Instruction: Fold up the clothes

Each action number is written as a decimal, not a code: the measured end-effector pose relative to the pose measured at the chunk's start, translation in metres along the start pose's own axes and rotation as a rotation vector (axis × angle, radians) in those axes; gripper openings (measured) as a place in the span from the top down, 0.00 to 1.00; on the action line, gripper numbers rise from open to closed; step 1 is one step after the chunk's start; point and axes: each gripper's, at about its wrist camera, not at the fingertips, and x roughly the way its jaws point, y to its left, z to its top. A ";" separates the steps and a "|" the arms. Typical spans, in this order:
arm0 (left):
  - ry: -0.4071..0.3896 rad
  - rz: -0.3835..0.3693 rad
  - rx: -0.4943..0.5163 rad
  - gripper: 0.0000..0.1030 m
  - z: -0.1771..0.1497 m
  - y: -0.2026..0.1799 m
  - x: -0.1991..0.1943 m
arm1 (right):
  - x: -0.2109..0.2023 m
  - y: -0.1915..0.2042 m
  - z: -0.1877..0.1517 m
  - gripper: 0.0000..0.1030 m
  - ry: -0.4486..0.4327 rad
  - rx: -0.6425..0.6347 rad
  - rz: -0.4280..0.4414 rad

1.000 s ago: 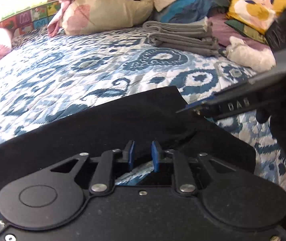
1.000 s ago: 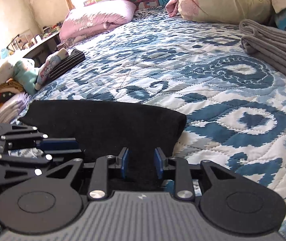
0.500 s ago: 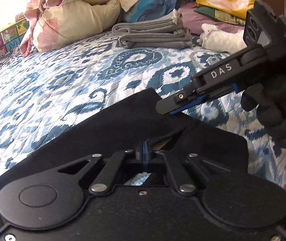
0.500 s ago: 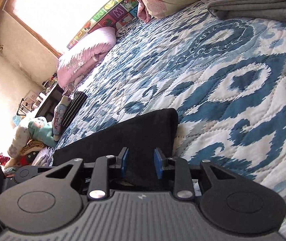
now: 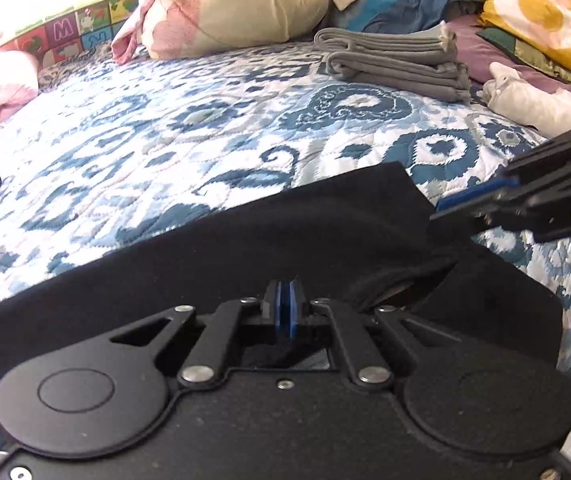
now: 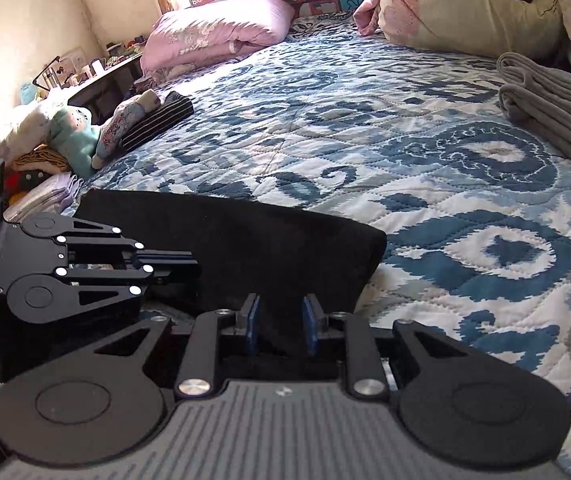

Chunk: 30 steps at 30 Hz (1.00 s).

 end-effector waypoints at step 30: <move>-0.042 0.358 -0.631 0.83 -0.078 0.249 -0.104 | 0.010 0.030 0.004 0.56 0.090 -0.279 -0.112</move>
